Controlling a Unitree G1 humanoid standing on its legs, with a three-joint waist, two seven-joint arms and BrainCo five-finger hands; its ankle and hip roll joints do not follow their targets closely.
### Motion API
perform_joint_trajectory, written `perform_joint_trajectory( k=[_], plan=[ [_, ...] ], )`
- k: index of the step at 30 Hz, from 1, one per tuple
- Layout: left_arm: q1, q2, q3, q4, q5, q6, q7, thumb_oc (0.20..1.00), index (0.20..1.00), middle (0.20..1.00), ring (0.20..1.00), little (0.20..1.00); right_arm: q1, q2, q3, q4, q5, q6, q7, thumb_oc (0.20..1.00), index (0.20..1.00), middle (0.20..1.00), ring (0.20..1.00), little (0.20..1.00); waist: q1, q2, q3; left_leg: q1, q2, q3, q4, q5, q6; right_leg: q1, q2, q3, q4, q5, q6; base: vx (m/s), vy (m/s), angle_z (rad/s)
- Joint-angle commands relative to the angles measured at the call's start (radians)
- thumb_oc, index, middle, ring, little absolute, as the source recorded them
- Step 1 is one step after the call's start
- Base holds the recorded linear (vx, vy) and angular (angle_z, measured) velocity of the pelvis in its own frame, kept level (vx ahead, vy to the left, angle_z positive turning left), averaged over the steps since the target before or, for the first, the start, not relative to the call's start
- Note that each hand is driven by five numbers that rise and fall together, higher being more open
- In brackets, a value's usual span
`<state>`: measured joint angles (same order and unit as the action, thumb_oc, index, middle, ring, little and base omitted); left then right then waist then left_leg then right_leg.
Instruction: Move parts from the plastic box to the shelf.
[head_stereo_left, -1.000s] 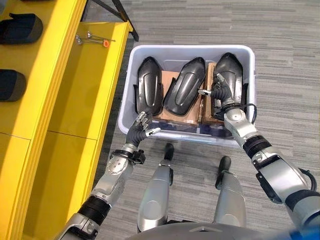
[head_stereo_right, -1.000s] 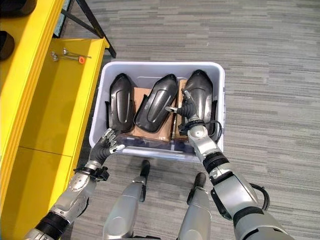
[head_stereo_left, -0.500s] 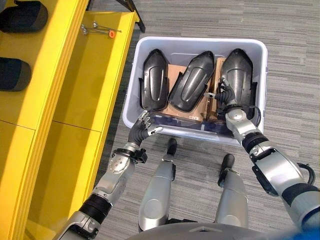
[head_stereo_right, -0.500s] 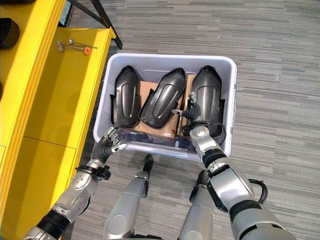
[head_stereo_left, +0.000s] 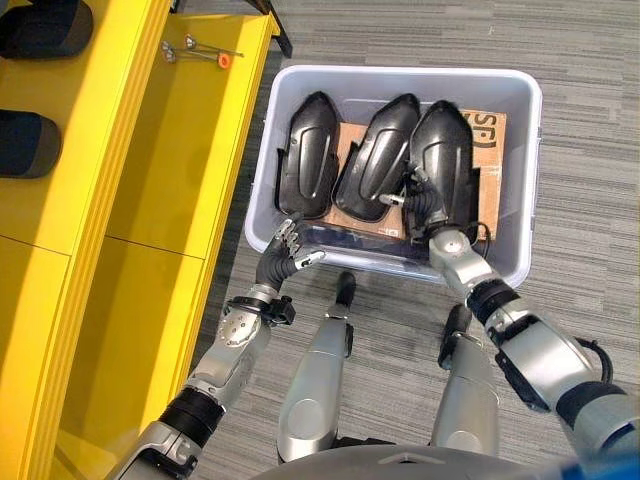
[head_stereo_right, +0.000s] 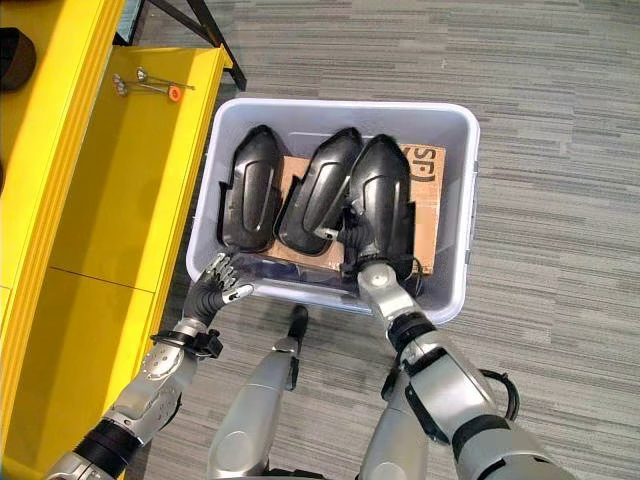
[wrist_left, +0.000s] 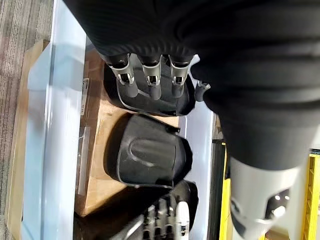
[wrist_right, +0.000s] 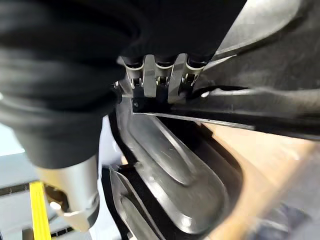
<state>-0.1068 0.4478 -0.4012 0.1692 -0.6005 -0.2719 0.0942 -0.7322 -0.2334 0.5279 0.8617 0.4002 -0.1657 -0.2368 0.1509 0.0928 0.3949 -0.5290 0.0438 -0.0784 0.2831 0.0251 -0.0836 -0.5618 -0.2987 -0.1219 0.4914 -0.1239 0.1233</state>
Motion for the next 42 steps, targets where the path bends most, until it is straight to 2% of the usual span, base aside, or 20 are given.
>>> perform_joint_trajectory(
  k=[1, 7, 10, 11, 17, 25, 32, 36, 42],
  plan=[
    [0.011, 0.036, 0.015, -0.088, -0.010, -0.063, 0.028, 1.000, 1.000, 1.000, 1.000, 1.000, -0.017, 0.025, 0.009, -0.072, -0.023, -0.032, 0.019, 1.000, 1.000, 1.000, 1.000, 1.000, -0.002, -0.014, 0.014, -0.014, -0.001, 0.038, 0.127, -0.154, 0.037, 0.067, -0.011, -0.028, -0.099, 0.076, 0.023, 0.00, 0.000, 0.00],
    [0.021, 0.033, 0.028, -0.084, -0.009, -0.065, 0.053, 1.000, 1.000, 1.000, 1.000, 1.000, 0.028, -0.007, -0.031, -0.172, -0.024, -0.041, -0.023, 1.000, 1.000, 1.000, 1.000, 1.000, -0.025, -0.027, 0.020, -0.009, 0.004, 0.045, 0.130, -0.157, 0.037, 0.067, -0.009, -0.020, -0.102, 0.080, 0.023, 0.00, 0.002, -0.02],
    [0.025, 0.032, 0.040, -0.083, -0.003, -0.062, 0.063, 1.000, 1.000, 1.000, 1.000, 1.000, 0.072, -0.048, -0.062, -0.303, -0.068, -0.047, -0.063, 1.000, 1.000, 1.000, 1.000, 1.000, -0.044, -0.038, 0.024, -0.005, 0.010, 0.052, 0.131, -0.159, 0.036, 0.067, -0.004, -0.012, -0.106, 0.082, 0.022, -0.04, 0.012, -0.05],
    [0.023, 0.031, 0.043, -0.083, 0.002, -0.063, 0.066, 1.000, 1.000, 1.000, 1.000, 1.000, 0.081, -0.059, -0.075, -0.335, -0.078, -0.051, -0.071, 1.000, 1.000, 1.000, 1.000, 1.000, -0.051, -0.043, 0.025, -0.019, 0.005, 0.055, 0.124, -0.130, 0.041, 0.056, -0.007, -0.013, -0.120, 0.109, 0.015, -0.09, 0.008, -0.08],
    [0.034, 0.027, 0.052, -0.086, 0.016, -0.058, 0.076, 1.000, 1.000, 1.000, 1.000, 1.000, 0.125, -0.111, -0.185, -0.549, -0.157, -0.083, -0.150, 1.000, 1.000, 1.000, 1.000, 1.000, -0.075, -0.059, 0.024, -0.017, 0.013, 0.061, 0.123, -0.132, 0.042, 0.049, 0.000, -0.004, -0.124, 0.112, 0.018, -0.02, -0.003, -0.06],
    [0.027, 0.021, 0.057, -0.076, 0.023, -0.055, 0.079, 1.000, 1.000, 1.000, 1.000, 1.000, 0.178, -0.120, -0.238, -0.645, -0.167, -0.103, -0.181, 1.000, 1.000, 1.000, 1.000, 1.000, -0.099, -0.068, 0.016, -0.013, 0.022, 0.069, 0.120, -0.134, 0.039, 0.046, 0.006, 0.002, -0.127, 0.115, 0.018, -0.01, -0.003, -0.08],
    [0.040, 0.021, 0.060, -0.079, 0.019, -0.056, 0.069, 1.000, 1.000, 1.000, 1.000, 1.000, 0.186, -0.124, -0.259, -0.622, -0.190, -0.106, -0.201, 1.000, 1.000, 1.000, 1.000, 1.000, -0.109, -0.066, 0.003, -0.013, 0.025, 0.072, 0.122, -0.136, 0.036, 0.043, 0.009, 0.011, -0.128, 0.115, 0.019, 0.01, -0.004, -0.04],
    [0.039, 0.028, 0.049, -0.082, 0.017, -0.052, 0.061, 1.000, 1.000, 1.000, 1.000, 1.000, 0.159, -0.133, -0.263, -0.553, -0.223, -0.085, -0.225, 1.000, 1.000, 1.000, 1.000, 1.000, -0.110, -0.063, 0.006, -0.019, 0.025, 0.073, 0.122, -0.134, 0.035, 0.038, 0.012, 0.014, -0.130, 0.115, 0.019, 0.00, -0.008, -0.02],
    [0.037, 0.037, 0.046, -0.086, 0.011, -0.051, 0.057, 1.000, 1.000, 1.000, 1.000, 1.000, 0.115, -0.130, -0.241, -0.420, -0.182, -0.068, -0.207, 1.000, 1.000, 1.000, 1.000, 1.000, -0.103, -0.059, 0.015, -0.026, 0.025, 0.075, 0.122, -0.131, 0.037, 0.028, 0.015, 0.017, -0.128, 0.118, 0.016, 0.00, -0.003, -0.01]
  ],
)
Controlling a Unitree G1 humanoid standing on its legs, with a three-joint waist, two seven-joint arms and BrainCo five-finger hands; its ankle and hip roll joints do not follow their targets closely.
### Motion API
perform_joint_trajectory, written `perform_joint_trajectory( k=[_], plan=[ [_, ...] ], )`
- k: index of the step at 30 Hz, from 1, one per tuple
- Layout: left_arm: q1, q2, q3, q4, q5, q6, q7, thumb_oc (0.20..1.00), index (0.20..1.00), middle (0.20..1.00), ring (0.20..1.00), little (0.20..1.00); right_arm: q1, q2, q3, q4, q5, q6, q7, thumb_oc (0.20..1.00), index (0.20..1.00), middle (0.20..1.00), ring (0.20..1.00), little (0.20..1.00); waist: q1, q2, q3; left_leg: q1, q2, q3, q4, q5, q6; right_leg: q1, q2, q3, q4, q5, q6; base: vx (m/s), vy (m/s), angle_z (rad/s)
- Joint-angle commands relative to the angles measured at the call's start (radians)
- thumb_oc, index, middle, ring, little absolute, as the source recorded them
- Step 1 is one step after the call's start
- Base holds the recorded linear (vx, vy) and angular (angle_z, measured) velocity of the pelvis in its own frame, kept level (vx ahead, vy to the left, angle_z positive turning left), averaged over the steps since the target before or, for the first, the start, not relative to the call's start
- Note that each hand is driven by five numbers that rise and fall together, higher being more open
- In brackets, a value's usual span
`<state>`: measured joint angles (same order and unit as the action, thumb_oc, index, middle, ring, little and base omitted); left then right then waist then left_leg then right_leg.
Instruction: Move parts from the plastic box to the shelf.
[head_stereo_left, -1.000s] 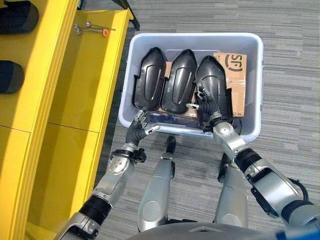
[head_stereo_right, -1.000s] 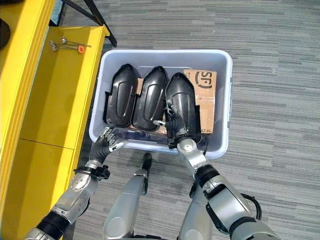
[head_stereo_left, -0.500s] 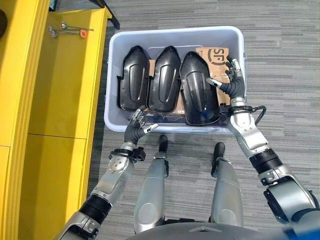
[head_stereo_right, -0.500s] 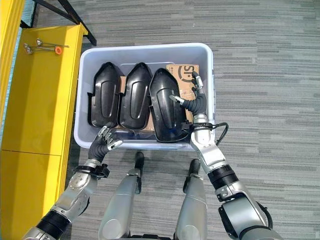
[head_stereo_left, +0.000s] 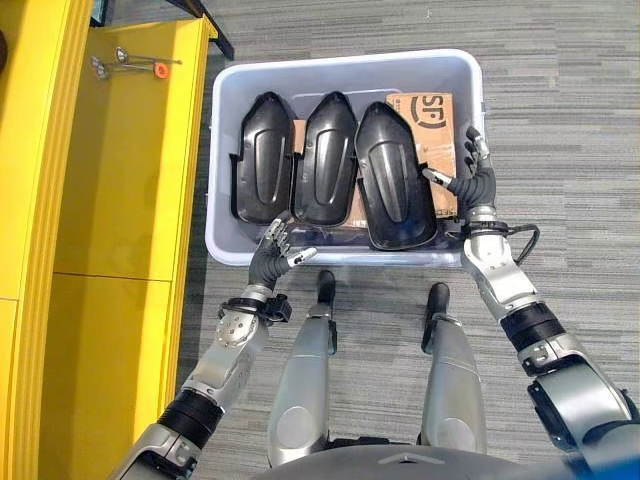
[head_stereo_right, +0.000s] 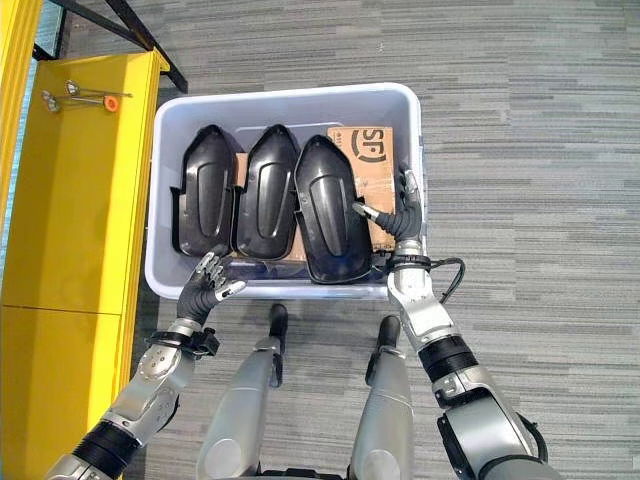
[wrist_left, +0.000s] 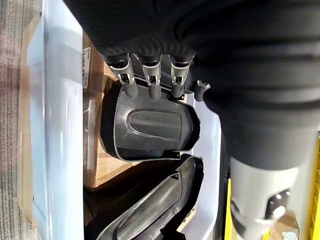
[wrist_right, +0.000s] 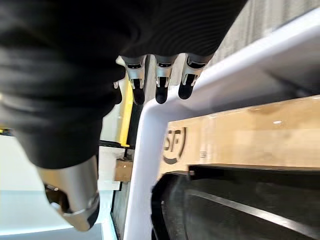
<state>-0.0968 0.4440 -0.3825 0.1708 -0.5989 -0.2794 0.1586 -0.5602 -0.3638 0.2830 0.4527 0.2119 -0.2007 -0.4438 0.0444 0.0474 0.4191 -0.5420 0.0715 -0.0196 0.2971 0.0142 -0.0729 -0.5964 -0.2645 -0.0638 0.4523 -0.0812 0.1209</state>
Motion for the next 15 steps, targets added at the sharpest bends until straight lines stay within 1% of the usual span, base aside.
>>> perform_joint_trajectory(
  k=[1, 3, 6, 11, 12, 15],
  plan=[
    [0.027, 0.042, 0.027, -0.089, 0.008, -0.044, -0.008, 1.000, 1.000, 1.000, 1.000, 1.000, -0.063, 0.001, 0.007, 0.005, 0.009, -0.031, 0.001, 1.000, 1.000, 1.000, 1.000, 1.000, 0.004, -0.013, -0.009, -0.014, -0.003, 0.017, 0.107, -0.120, 0.026, 0.062, -0.019, -0.041, -0.089, 0.076, 0.019, 0.00, 0.000, 0.00],
    [0.029, 0.045, 0.022, -0.092, 0.004, -0.045, -0.012, 1.000, 1.000, 1.000, 1.000, 1.000, -0.077, 0.004, 0.013, 0.043, 0.011, -0.026, 0.003, 1.000, 1.000, 1.000, 1.000, 1.000, 0.007, -0.011, -0.007, -0.015, -0.005, 0.017, 0.108, -0.119, 0.026, 0.062, -0.019, -0.040, -0.090, 0.076, 0.018, 0.00, -0.002, -0.04],
    [0.032, 0.058, 0.011, -0.102, -0.010, -0.046, -0.017, 1.000, 1.000, 1.000, 1.000, 1.000, -0.151, 0.005, 0.048, 0.213, 0.031, 0.001, 0.015, 1.000, 1.000, 1.000, 1.000, 1.000, 0.019, -0.002, 0.004, -0.022, -0.008, 0.020, 0.103, -0.114, 0.027, 0.054, -0.018, -0.040, -0.094, 0.082, 0.017, 0.00, 0.000, -0.01],
    [0.029, 0.063, 0.001, -0.108, -0.015, -0.045, -0.020, 1.000, 1.000, 1.000, 1.000, 1.000, -0.187, 0.008, 0.073, 0.287, 0.022, 0.017, 0.024, 1.000, 1.000, 1.000, 1.000, 1.000, 0.022, 0.002, 0.013, -0.027, -0.008, 0.020, 0.104, -0.111, 0.027, 0.051, -0.016, -0.041, -0.093, 0.083, 0.015, 0.02, -0.002, 0.00],
    [0.028, 0.065, -0.009, -0.104, -0.015, -0.044, -0.021, 1.000, 1.000, 1.000, 1.000, 1.000, -0.204, 0.012, 0.081, 0.348, 0.016, 0.025, 0.023, 1.000, 1.000, 1.000, 1.000, 1.000, 0.027, 0.006, 0.016, -0.016, -0.006, 0.015, 0.106, -0.138, 0.023, 0.058, -0.012, -0.039, -0.083, 0.058, 0.022, 0.08, -0.013, -0.01],
    [0.020, 0.070, -0.019, -0.112, -0.018, -0.045, -0.023, 1.000, 1.000, 1.000, 1.000, 1.000, -0.250, 0.023, 0.091, 0.461, 0.049, 0.033, 0.039, 1.000, 1.000, 1.000, 1.000, 1.000, 0.037, 0.011, 0.024, -0.025, -0.007, 0.012, 0.104, -0.136, 0.022, 0.053, -0.013, -0.042, -0.085, 0.059, 0.022, 0.03, -0.006, 0.00]
  ],
)
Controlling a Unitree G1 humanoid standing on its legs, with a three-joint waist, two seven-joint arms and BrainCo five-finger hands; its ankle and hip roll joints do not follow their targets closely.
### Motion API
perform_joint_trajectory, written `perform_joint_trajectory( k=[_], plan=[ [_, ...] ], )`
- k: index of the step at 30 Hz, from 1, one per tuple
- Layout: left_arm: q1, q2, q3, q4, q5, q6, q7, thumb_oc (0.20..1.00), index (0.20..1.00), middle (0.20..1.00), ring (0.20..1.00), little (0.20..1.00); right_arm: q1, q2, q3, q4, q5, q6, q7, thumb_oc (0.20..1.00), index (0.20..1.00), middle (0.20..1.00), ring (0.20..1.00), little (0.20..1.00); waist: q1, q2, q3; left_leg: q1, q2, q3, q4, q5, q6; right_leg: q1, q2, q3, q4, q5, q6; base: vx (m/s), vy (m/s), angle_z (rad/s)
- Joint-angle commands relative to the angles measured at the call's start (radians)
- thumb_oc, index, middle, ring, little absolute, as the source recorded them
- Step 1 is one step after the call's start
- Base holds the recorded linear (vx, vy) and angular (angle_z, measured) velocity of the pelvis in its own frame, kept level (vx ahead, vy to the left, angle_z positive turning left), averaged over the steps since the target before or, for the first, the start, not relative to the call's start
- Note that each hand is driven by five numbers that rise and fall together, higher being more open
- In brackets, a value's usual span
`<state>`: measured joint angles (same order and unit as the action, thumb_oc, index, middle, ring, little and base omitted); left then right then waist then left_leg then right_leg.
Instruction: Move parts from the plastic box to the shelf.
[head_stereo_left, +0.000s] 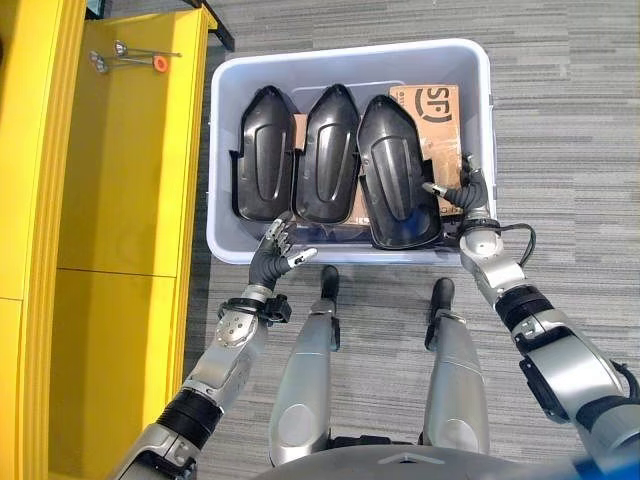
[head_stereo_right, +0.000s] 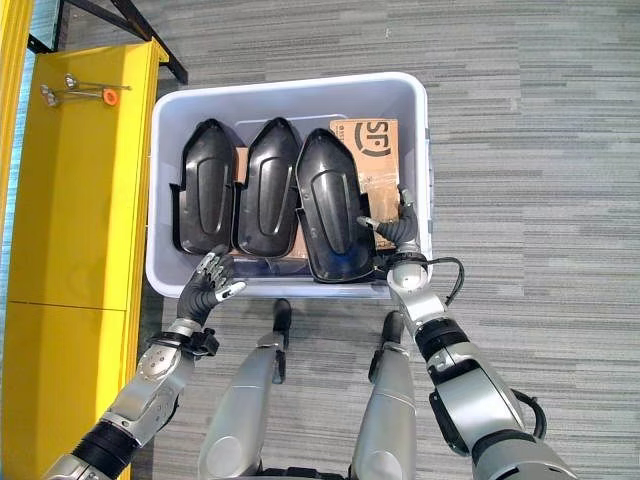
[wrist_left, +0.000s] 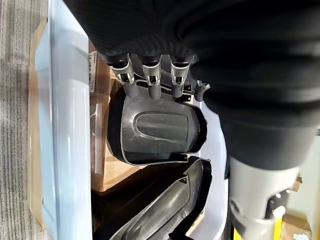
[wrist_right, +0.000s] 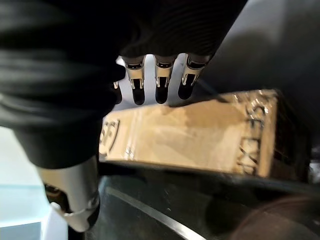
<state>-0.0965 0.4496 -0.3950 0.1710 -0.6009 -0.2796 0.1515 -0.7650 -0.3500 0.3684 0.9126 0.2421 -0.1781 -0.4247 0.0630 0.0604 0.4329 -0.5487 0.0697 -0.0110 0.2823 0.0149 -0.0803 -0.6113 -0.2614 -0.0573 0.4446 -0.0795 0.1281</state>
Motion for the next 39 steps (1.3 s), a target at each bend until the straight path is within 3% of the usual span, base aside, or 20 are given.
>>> perform_joint_trajectory(
  k=[1, 10, 17, 18, 19, 23, 27, 35, 39],
  plan=[
    [0.018, 0.067, -0.009, -0.115, -0.017, -0.044, -0.018, 1.000, 1.000, 1.000, 1.000, 1.000, -0.052, 0.011, 0.009, 0.028, 0.023, 0.010, 0.023, 1.000, 1.000, 1.000, 1.000, 1.000, 0.019, -0.001, 0.012, -0.020, -0.006, 0.004, 0.118, -0.136, 0.029, 0.066, -0.016, -0.050, -0.078, 0.057, 0.015, 0.00, 0.000, 0.00],
    [-0.028, 0.062, -0.045, -0.112, -0.020, -0.044, -0.011, 1.000, 1.000, 1.000, 1.000, 1.000, -0.151, 0.047, 0.044, 0.283, 0.017, 0.045, 0.040, 1.000, 1.000, 1.000, 1.000, 1.000, 0.045, 0.015, 0.030, -0.060, -0.014, -0.004, 0.126, -0.133, 0.033, 0.037, -0.014, -0.057, -0.070, 0.056, 0.015, 0.00, -0.001, 0.02],
    [-0.057, 0.057, -0.063, -0.121, -0.017, -0.039, -0.001, 1.000, 1.000, 1.000, 1.000, 1.000, -0.184, 0.033, 0.120, 0.430, -0.191, 0.136, 0.021, 1.000, 1.000, 1.000, 1.000, 1.000, 0.065, 0.029, 0.046, -0.090, -0.030, -0.016, 0.142, -0.135, 0.038, 0.022, -0.023, -0.065, -0.049, 0.048, 0.015, 0.01, 0.002, 0.06],
    [-0.061, 0.055, -0.063, -0.120, -0.013, -0.034, -0.003, 1.000, 1.000, 1.000, 1.000, 1.000, -0.184, 0.035, 0.147, 0.451, -0.261, 0.163, 0.028, 0.570, 0.570, 0.570, 0.570, 0.570, 0.068, 0.029, 0.048, -0.095, -0.033, -0.018, 0.142, -0.135, 0.039, 0.021, -0.022, -0.066, -0.048, 0.046, 0.014, 0.00, 0.000, 0.00],
    [-0.064, 0.055, -0.062, -0.118, -0.012, -0.031, -0.002, 1.000, 1.000, 1.000, 1.000, 1.000, -0.185, 0.035, 0.161, 0.458, -0.294, 0.178, 0.027, 0.200, 0.200, 0.200, 0.200, 0.200, 0.068, 0.029, 0.048, -0.097, -0.034, -0.019, 0.145, -0.136, 0.039, 0.019, -0.023, -0.065, -0.044, 0.045, 0.013, 0.01, 0.003, 0.03],
    [-0.059, 0.052, -0.048, -0.127, -0.004, -0.017, -0.002, 1.000, 1.000, 1.000, 1.000, 1.000, -0.169, 0.048, 0.209, 0.486, -0.455, 0.236, 0.020, 0.200, 0.200, 0.200, 0.200, 0.200, 0.069, 0.026, 0.046, -0.104, -0.037, -0.025, 0.152, -0.141, 0.040, 0.017, -0.024, -0.067, -0.036, 0.042, 0.010, 0.01, 0.013, 0.12],
    [-0.056, 0.054, -0.039, -0.130, 0.001, -0.012, 0.004, 1.000, 1.000, 1.000, 1.000, 1.000, -0.155, 0.050, 0.212, 0.482, -0.507, 0.260, 0.020, 0.200, 0.200, 0.200, 0.200, 0.200, 0.065, 0.020, 0.044, -0.099, -0.039, -0.025, 0.154, -0.145, 0.040, 0.022, -0.022, -0.065, -0.036, 0.041, 0.011, 0.01, 0.015, 0.08],
    [-0.045, 0.060, -0.024, -0.132, 0.001, -0.011, 0.007, 1.000, 1.000, 1.000, 1.000, 1.000, -0.156, 0.041, 0.189, 0.473, -0.516, 0.271, -0.004, 0.200, 0.200, 0.200, 0.200, 0.200, 0.059, 0.009, 0.038, -0.096, -0.040, -0.025, 0.164, -0.151, 0.042, 0.032, -0.020, -0.058, -0.040, 0.043, 0.012, 0.00, 0.000, 0.00],
    [-0.032, 0.064, -0.008, -0.122, -0.001, -0.024, 0.017, 1.000, 1.000, 1.000, 1.000, 1.000, -0.154, 0.017, 0.147, 0.396, -0.425, 0.222, -0.051, 0.200, 0.200, 0.200, 0.200, 0.200, 0.048, -0.003, 0.035, -0.087, -0.037, -0.022, 0.165, -0.151, 0.041, 0.039, -0.015, -0.054, -0.043, 0.044, 0.012, 0.00, 0.000, 0.00]
  ],
)
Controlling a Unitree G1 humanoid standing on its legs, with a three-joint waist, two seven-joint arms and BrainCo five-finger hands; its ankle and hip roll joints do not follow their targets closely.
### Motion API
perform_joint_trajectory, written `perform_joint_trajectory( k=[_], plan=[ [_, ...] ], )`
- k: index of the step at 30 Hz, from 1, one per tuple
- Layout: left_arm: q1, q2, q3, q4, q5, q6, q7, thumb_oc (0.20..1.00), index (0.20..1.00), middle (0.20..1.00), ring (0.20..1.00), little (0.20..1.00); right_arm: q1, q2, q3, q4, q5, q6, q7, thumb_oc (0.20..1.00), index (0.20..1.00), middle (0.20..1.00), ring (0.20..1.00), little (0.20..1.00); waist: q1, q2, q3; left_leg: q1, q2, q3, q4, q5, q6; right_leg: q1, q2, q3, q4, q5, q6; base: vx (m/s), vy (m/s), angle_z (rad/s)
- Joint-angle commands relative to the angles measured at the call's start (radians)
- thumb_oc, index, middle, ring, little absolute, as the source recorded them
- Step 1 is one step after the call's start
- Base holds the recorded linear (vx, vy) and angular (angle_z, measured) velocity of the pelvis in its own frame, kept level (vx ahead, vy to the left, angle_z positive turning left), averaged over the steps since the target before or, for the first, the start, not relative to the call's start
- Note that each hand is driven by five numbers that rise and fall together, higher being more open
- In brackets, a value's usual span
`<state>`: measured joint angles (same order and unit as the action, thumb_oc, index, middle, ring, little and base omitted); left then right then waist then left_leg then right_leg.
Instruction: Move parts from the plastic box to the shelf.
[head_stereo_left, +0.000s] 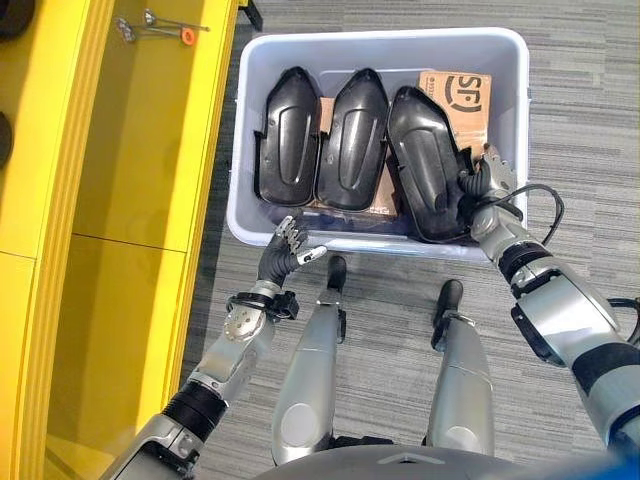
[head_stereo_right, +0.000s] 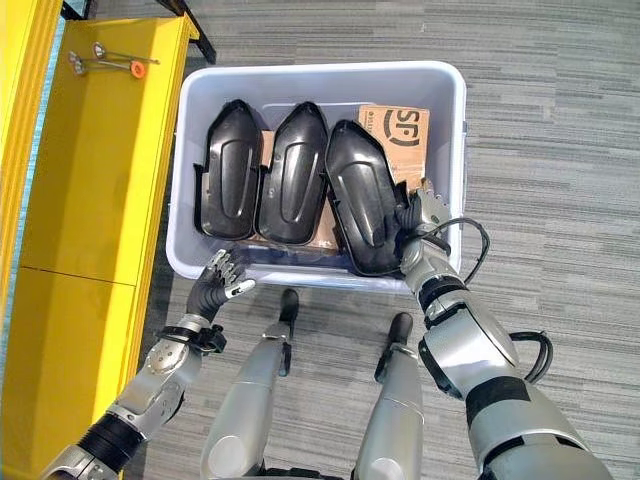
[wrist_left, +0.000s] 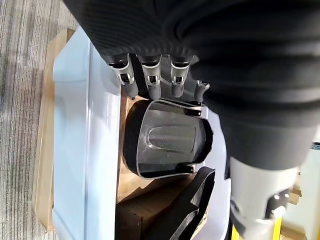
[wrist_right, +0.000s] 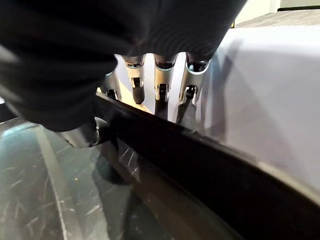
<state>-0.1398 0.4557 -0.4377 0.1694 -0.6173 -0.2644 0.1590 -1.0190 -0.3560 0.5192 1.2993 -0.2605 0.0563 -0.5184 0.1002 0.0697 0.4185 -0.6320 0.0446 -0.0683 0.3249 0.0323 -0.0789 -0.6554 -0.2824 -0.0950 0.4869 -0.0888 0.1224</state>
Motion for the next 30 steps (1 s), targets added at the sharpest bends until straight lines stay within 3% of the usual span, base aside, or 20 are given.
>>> perform_joint_trajectory(
  k=[1, 3, 4, 6, 7, 9, 12, 30],
  plan=[
    [0.016, 0.061, 0.045, -0.118, 0.016, -0.043, 0.017, 1.000, 1.000, 1.000, 1.000, 1.000, 0.105, 0.015, -0.023, -0.042, 0.123, -0.035, 0.027, 0.200, 0.200, 0.200, 0.200, 0.200, 0.004, -0.019, 0.049, 0.002, -0.008, 0.036, 0.124, -0.170, 0.039, 0.085, 0.008, -0.013, -0.084, 0.054, 0.017, 0.00, 0.000, 0.00],
    [0.017, 0.059, 0.049, -0.114, 0.016, -0.043, 0.021, 1.000, 1.000, 1.000, 1.000, 1.000, 0.115, 0.013, -0.035, -0.075, 0.151, -0.050, 0.021, 0.200, 0.200, 0.200, 0.200, 0.200, 0.002, -0.023, 0.049, 0.005, -0.006, 0.038, 0.124, -0.171, 0.040, 0.088, 0.010, -0.013, -0.086, 0.054, 0.016, -0.01, -0.004, -0.02],
    [0.022, 0.058, 0.057, -0.106, 0.014, -0.049, 0.026, 1.000, 1.000, 1.000, 1.000, 1.000, 0.140, 0.006, -0.082, -0.175, 0.276, -0.102, 0.026, 0.200, 0.200, 0.200, 0.200, 0.200, -0.006, -0.032, 0.048, 0.010, -0.003, 0.040, 0.125, -0.173, 0.039, 0.092, 0.013, -0.011, -0.088, 0.055, 0.016, 0.00, 0.000, 0.00],
    [0.039, 0.058, 0.083, -0.102, 0.009, -0.058, 0.032, 1.000, 1.000, 1.000, 1.000, 1.000, 0.220, -0.037, -0.111, -0.409, 0.283, -0.136, 0.004, 0.200, 0.200, 0.200, 0.200, 0.200, -0.027, -0.055, 0.046, 0.011, -0.001, 0.046, 0.115, -0.142, 0.046, 0.094, 0.016, -0.009, -0.109, 0.086, 0.009, -0.06, -0.015, -0.08],
    [0.041, 0.058, 0.082, -0.101, 0.008, -0.058, 0.032, 1.000, 1.000, 1.000, 1.000, 1.000, 0.222, -0.037, -0.111, -0.410, 0.282, -0.135, 0.004, 0.200, 0.200, 0.200, 0.200, 0.200, -0.024, -0.053, 0.044, 0.024, 0.003, 0.042, 0.121, -0.173, 0.041, 0.105, 0.021, -0.006, -0.099, 0.060, 0.016, -0.02, -0.027, -0.11],
    [0.050, 0.059, 0.093, -0.106, 0.005, -0.062, 0.029, 1.000, 1.000, 1.000, 1.000, 1.000, 0.254, -0.055, -0.130, -0.501, 0.259, -0.143, -0.007, 0.200, 0.200, 0.200, 0.200, 0.200, -0.033, -0.060, 0.044, 0.015, 0.001, 0.045, 0.113, -0.142, 0.046, 0.100, 0.015, -0.011, -0.112, 0.086, 0.010, -0.06, -0.012, -0.07],
    [0.073, 0.068, 0.107, -0.104, 0.005, -0.065, 0.026, 1.000, 1.000, 1.000, 1.000, 1.000, 0.319, -0.087, -0.182, -0.679, 0.209, -0.154, -0.025, 0.200, 0.200, 0.200, 0.200, 0.200, -0.040, -0.073, 0.032, 0.028, 0.004, 0.042, 0.106, -0.140, 0.047, 0.113, 0.016, -0.011, -0.118, 0.089, 0.011, -0.04, -0.016, -0.07],
    [0.153, 0.072, 0.157, -0.108, 0.027, -0.046, -0.014, 1.000, 1.000, 1.000, 1.000, 1.000, 0.495, -0.138, -0.294, -1.077, 0.107, -0.207, -0.007, 0.200, 0.200, 0.200, 0.200, 0.200, -0.056, -0.106, -0.022, 0.100, 0.022, 0.033, 0.071, -0.128, 0.036, 0.191, 0.023, -0.019, -0.157, 0.091, 0.016, 0.00, -0.004, -0.01]
  ],
)
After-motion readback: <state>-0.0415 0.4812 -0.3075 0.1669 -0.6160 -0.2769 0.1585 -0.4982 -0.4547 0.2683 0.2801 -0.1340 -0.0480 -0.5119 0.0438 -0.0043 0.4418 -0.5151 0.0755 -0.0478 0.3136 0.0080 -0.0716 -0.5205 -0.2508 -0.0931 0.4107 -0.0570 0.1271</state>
